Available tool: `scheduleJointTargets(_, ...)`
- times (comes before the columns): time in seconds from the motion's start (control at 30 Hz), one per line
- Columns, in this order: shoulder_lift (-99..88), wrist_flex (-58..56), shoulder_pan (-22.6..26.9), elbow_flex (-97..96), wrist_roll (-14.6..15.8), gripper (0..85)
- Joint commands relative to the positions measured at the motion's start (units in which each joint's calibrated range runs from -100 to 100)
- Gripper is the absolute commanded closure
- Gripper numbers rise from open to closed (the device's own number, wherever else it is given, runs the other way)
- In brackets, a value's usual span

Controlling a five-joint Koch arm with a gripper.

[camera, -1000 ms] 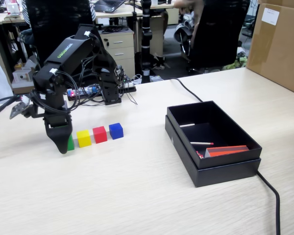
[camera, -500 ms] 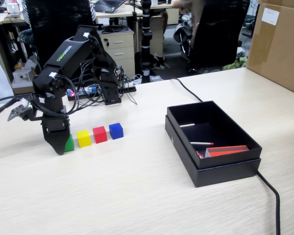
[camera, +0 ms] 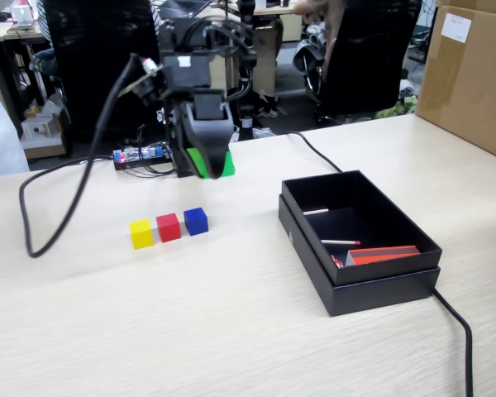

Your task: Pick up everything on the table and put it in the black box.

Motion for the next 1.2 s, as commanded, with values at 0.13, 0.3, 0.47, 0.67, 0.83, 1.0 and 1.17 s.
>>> scheduleJointTargets(0.13,13.6,0.0,9.2,15.3,6.1,82.9)
scheduleJointTargets(0.3,35.2,0.1,12.6,19.2,8.8,82.5)
scheduleJointTargets(0.47,44.3,0.1,12.8,19.5,9.1,82.2)
scheduleJointTargets(0.67,47.4,-1.2,12.6,17.3,9.0,59.1)
scheduleJointTargets(0.83,43.0,-1.7,12.4,17.2,9.1,47.0)
scheduleJointTargets(1.0,23.8,-1.7,11.1,15.5,9.1,47.0)
scheduleJointTargets(1.17,1.5,-1.7,7.0,9.6,6.0,47.1)
